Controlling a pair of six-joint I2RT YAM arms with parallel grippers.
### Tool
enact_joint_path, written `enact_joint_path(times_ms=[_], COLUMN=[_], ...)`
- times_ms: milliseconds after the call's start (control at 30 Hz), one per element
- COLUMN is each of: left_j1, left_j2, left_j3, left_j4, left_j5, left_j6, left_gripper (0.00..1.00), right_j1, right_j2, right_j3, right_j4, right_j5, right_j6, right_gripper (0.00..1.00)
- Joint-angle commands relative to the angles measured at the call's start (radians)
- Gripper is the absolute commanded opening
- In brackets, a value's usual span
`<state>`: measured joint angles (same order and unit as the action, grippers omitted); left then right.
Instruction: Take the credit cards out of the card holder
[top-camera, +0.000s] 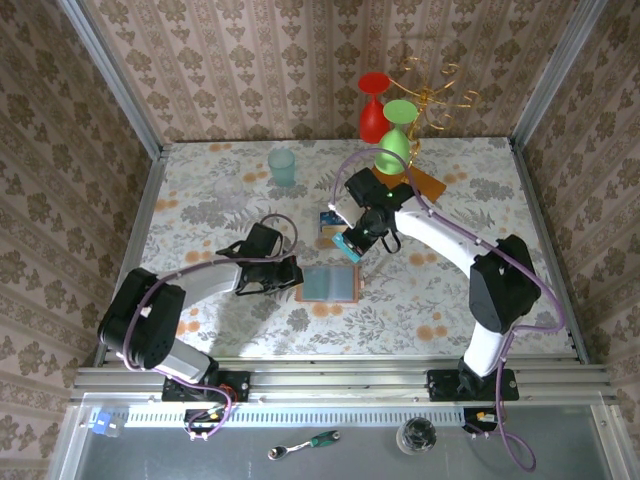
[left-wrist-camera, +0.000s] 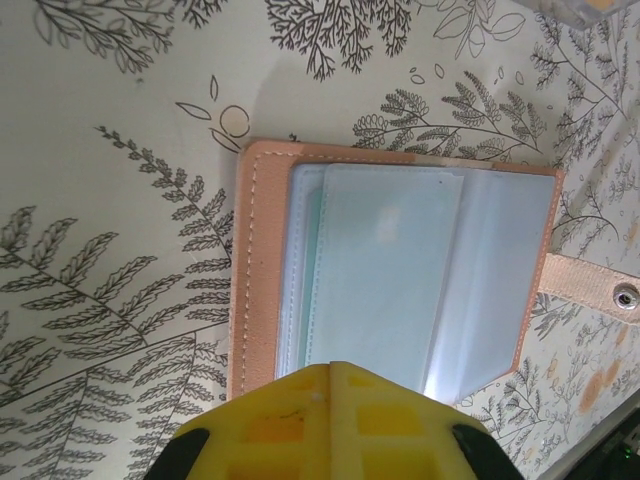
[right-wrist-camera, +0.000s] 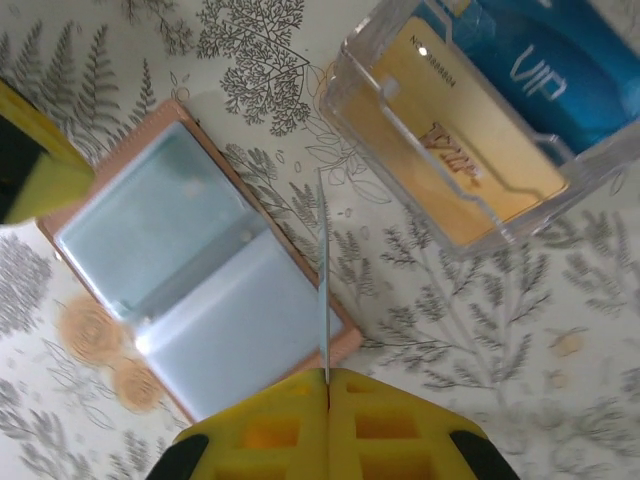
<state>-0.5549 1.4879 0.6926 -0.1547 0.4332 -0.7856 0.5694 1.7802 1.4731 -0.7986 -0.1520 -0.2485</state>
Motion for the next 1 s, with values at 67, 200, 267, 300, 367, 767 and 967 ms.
enact_joint_path(times_ms=[67, 200, 267, 300, 367, 767, 967], left_j1=[0.012, 0.013, 0.016, 0.018, 0.022, 0.032, 0.034], left_j2=[-0.035, -0.041, -0.047, -0.05, -0.056, -0.078, -0.068], left_j3=[-0.022, -0.036, -0.038, -0.038, -0.038, -0.044, -0.025], left_j4=[0.002, 0.003, 0.0, -0.003, -0.011, 0.013, 0.012], left_j5=[-0.002, -0.002, -0.001, -0.002, -0.004, -0.028, -0.034], left_j6=[-0.011, -0.016, -0.017, -0.017, -0.017, -0.062, -0.067], left_gripper=[0.06, 0.06, 0.06, 0.06, 0.06, 0.07, 0.07], right_j1=[0.0, -0.004, -0.012, -0.015, -0.02, -0.051, -0.063], right_j2=[0.064, 0.11, 0.149, 0.166, 0.209, 0.438, 0.524], right_j3=[0.12, 0.202, 0.269, 0.301, 0.365, 0.747, 0.874], right_j4=[-0.153, -0.203, -0.234, -0.248, -0.274, -0.391, -0.416], right_j5=[0.071, 0.093, 0.093, 0.094, 0.1, 0.143, 0.154], right_j6=[-0.341, -0.459, -0.491, -0.505, -0.531, -0.595, -0.61], right_gripper=[0.01, 0.02, 0.02, 0.02, 0.01, 0.02, 0.03])
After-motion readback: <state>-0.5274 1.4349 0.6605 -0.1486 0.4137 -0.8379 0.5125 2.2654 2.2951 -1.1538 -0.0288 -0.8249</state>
